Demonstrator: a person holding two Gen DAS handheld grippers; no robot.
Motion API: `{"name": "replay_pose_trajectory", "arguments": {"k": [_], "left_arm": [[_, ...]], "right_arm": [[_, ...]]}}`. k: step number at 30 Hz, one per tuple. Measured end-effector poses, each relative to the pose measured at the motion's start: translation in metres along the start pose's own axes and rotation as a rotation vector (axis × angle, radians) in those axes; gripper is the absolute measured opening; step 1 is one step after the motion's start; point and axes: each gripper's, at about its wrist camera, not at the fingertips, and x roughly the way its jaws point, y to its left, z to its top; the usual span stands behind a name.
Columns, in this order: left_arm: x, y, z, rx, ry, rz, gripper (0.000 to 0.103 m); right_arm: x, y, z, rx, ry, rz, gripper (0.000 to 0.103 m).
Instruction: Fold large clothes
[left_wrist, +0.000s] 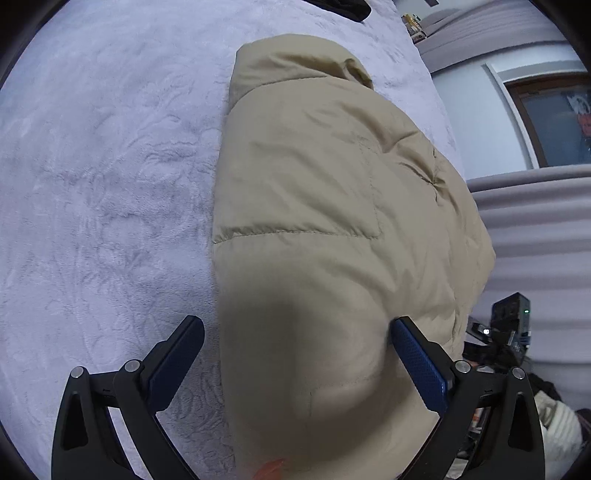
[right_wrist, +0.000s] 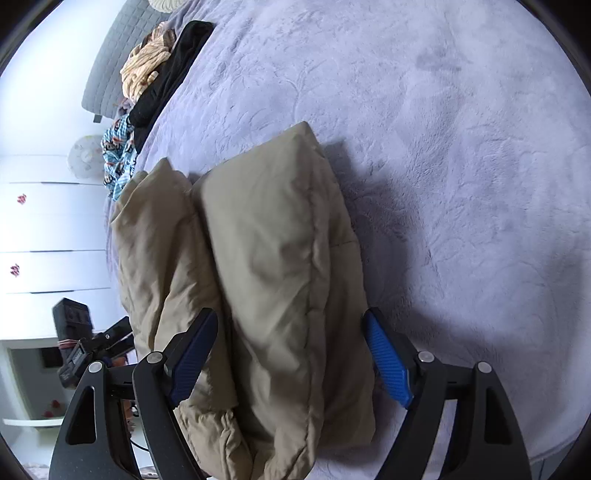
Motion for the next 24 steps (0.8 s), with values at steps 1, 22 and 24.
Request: {"name": "replay_pose_trajectory", "arguments": {"k": [1, 22, 24], "left_arm": [[0.003, 0.006, 0.003, -0.018, 0.011, -0.039, 0.102], [0.063, 0.011, 0.027, -0.105, 0.111, -0.209, 0.103], [0.059, -0.001, 0.025, -0.084, 0.084, -0.175, 0.101]], "right_arm": [[0.004, -0.004, 0.003, 0.011, 0.007, 0.008, 0.102], [0.091, 0.025, 0.032, -0.054, 0.222, 0.124, 0.103], [0.097, 0.018, 0.037, 0.011, 0.226, 0.135, 0.103]]}}
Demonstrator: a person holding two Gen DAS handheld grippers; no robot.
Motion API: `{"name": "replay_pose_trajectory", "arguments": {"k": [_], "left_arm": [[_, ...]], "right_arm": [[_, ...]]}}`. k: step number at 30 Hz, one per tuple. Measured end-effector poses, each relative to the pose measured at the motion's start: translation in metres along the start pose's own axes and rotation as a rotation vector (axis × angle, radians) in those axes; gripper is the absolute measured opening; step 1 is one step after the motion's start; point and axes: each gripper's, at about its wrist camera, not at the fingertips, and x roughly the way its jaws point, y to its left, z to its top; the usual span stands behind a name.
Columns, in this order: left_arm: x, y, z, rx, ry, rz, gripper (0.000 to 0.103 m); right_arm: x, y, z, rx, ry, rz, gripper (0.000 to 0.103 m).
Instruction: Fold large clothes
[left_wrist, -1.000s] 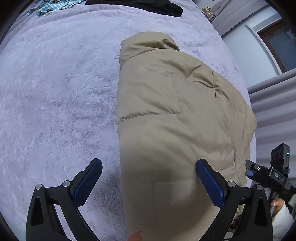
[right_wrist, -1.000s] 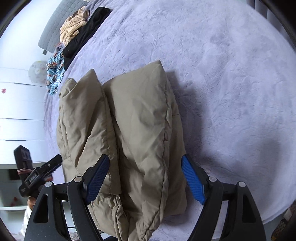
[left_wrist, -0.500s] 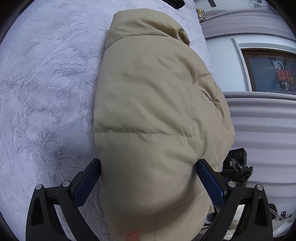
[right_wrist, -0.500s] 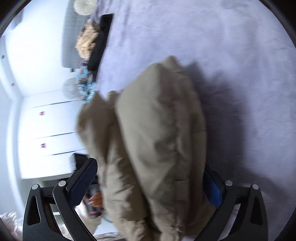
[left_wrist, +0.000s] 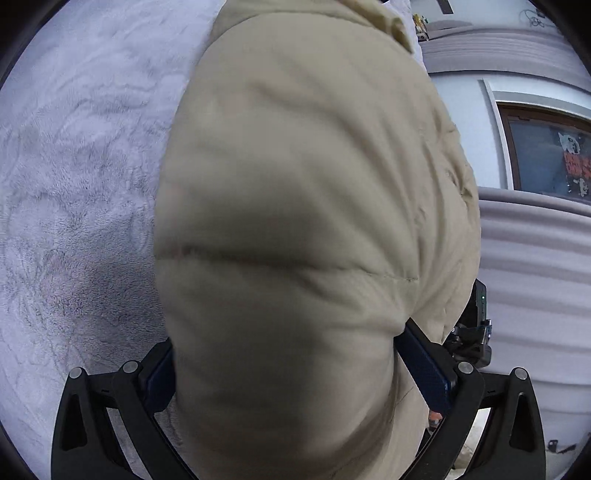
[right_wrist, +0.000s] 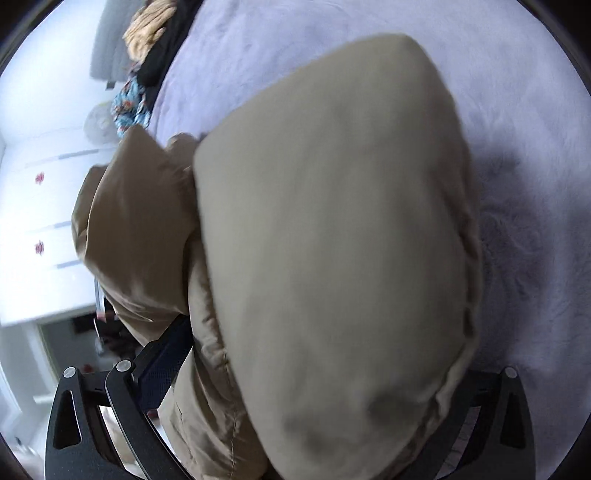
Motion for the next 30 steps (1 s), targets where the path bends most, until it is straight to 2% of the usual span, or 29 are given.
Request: {"name": "replay_pose_trajectory", "arguments": {"k": [2, 3, 5, 7, 8, 13, 18, 23, 30], "left_arm": [[-0.004, -0.016, -0.005, 0.056, -0.027, 0.039, 0.095], [-0.007, -0.022, -0.007, 0.077, -0.039, 0.049, 0.090], [-0.015, -0.032, -0.011, 0.098, -0.062, 0.049, 0.084], [-0.023, -0.039, -0.013, 0.114, -0.082, 0.031, 0.080], [-0.029, -0.041, -0.014, 0.121, -0.092, 0.021, 0.080], [-0.065, -0.045, -0.007, 0.158, -0.153, -0.023, 0.080], [-0.119, -0.020, 0.012, 0.176, -0.202, -0.043, 0.079], [-0.182, 0.015, 0.043, 0.199, -0.228, -0.015, 0.080], [-0.257, 0.086, 0.094, 0.182, -0.265, 0.062, 0.080]], "right_arm": [[0.000, -0.002, 0.002, 0.031, -0.006, 0.020, 0.099], [0.000, -0.001, 0.000, 0.029, -0.002, 0.033, 0.093], [-0.006, 0.001, -0.005, 0.017, -0.014, 0.066, 0.071], [-0.012, 0.008, -0.008, -0.006, -0.022, 0.098, 0.061], [-0.013, 0.013, -0.009, -0.020, -0.024, 0.106, 0.059], [-0.015, 0.051, -0.007, -0.098, -0.037, 0.110, 0.059], [0.000, 0.102, -0.003, -0.160, -0.086, 0.114, 0.059], [0.046, 0.161, -0.004, -0.199, -0.119, 0.121, 0.059], [0.147, 0.237, 0.015, -0.234, -0.114, 0.137, 0.059]]}}
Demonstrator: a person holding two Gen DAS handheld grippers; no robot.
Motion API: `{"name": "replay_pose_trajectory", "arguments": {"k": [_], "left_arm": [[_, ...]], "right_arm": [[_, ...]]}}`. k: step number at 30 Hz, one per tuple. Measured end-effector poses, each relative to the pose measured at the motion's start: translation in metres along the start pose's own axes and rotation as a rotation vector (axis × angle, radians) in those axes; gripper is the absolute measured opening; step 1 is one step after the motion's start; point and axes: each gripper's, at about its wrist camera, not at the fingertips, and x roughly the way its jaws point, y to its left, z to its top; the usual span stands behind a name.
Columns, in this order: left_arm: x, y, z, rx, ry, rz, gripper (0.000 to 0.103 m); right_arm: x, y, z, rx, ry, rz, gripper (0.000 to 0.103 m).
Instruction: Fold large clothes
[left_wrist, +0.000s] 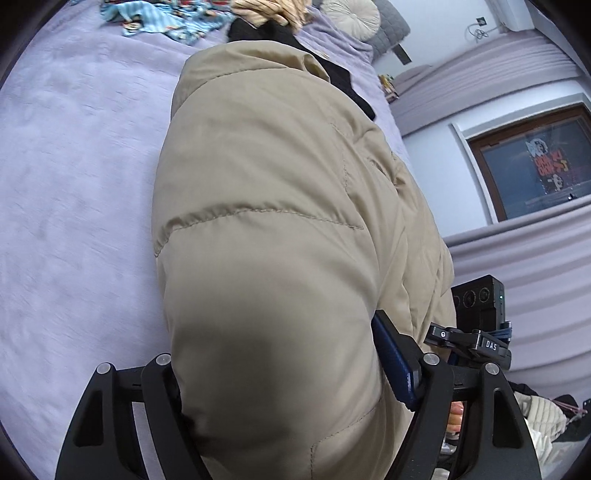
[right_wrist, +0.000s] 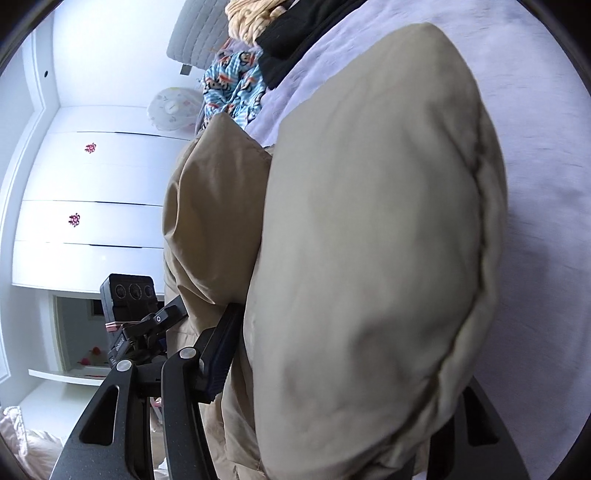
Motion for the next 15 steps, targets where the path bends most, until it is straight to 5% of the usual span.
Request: {"name": "replay_pose_trajectory", "arguments": {"k": [8, 12, 15], "left_arm": [[0.038, 0.084, 0.012, -0.101, 0.038, 0.118, 0.087], [0.042, 0.079, 0.013, -0.102, 0.030, 0.154, 0.090], [0.020, 0.065, 0.012, -0.042, -0.028, 0.263, 0.089]], "right_arm": [[0.095, -0.003, 0.026, 0.021, 0.071, -0.104, 0.059], [0.104, -0.018, 0.028, 0.094, 0.065, -0.146, 0.064], [0.089, -0.017, 0.031, 0.106, 0.059, -0.205, 0.066]]}}
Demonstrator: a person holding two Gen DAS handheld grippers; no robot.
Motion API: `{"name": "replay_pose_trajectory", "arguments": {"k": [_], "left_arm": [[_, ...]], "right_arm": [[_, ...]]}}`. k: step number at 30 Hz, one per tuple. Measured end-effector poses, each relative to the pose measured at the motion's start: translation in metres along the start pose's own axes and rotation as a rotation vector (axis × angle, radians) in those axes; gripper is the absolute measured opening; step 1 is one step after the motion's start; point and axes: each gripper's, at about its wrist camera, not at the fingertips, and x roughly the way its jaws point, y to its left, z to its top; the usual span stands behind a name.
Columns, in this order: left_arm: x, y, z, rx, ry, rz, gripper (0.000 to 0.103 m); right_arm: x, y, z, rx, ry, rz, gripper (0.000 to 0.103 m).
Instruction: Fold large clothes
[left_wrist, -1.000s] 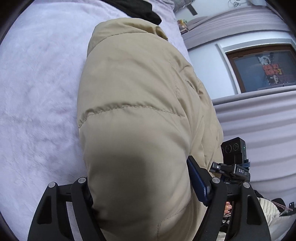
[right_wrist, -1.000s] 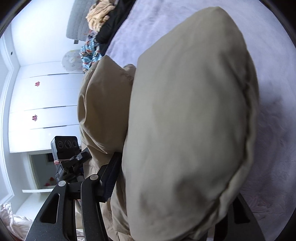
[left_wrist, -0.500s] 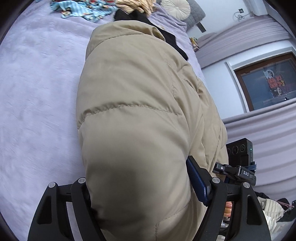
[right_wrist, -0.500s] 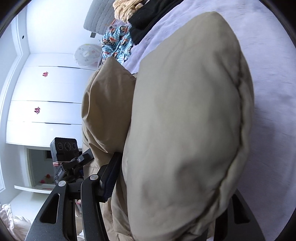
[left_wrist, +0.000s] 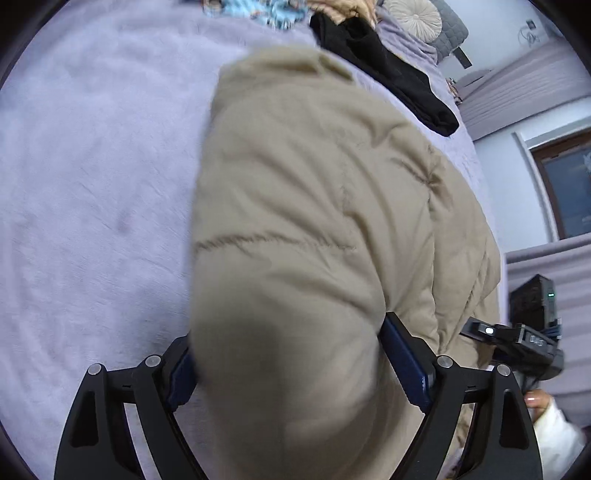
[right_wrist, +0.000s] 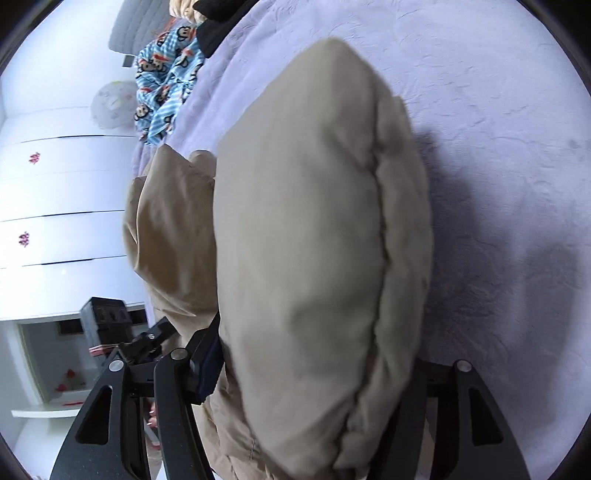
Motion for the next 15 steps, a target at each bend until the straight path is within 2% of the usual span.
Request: {"name": "replay_pose_trajectory", "arguments": {"k": [3, 6, 7, 8, 9, 10, 12, 15], "left_arm": [[-0.033, -0.001, 0.006, 0.038, -0.114, 0.040, 0.089], [-0.048, 0.002, 0.021, 0.061, -0.179, 0.084, 0.089], [-0.043, -0.001, 0.027, 0.075, -0.178, 0.114, 0.089], [-0.034, -0.009, 0.036, 0.086, -0.169, 0.139, 0.089], [-0.023, -0.015, 0.038, 0.096, -0.154, 0.153, 0.089], [-0.012, -0.016, 0.037, 0.105, -0.135, 0.158, 0.089], [0.001, -0.015, 0.030, 0.128, -0.104, 0.174, 0.089], [0.013, -0.029, 0.018, 0.173, -0.111, 0.246, 0.090]], "right_arm": [[-0.023, 0.012, -0.004, -0.035, -0.041, -0.099, 0.066], [-0.071, 0.028, -0.011, -0.070, -0.164, -0.232, 0.066], [-0.086, 0.034, -0.015, -0.074, -0.218, -0.259, 0.061], [-0.096, 0.043, -0.022, -0.079, -0.257, -0.259, 0.042], [-0.101, 0.051, -0.027, -0.086, -0.278, -0.244, 0.034], [-0.103, 0.061, -0.034, -0.101, -0.285, -0.222, 0.029], [-0.085, 0.088, -0.038, -0.157, -0.260, -0.197, 0.029], [-0.050, 0.111, -0.065, -0.272, -0.169, -0.233, 0.029]]}}
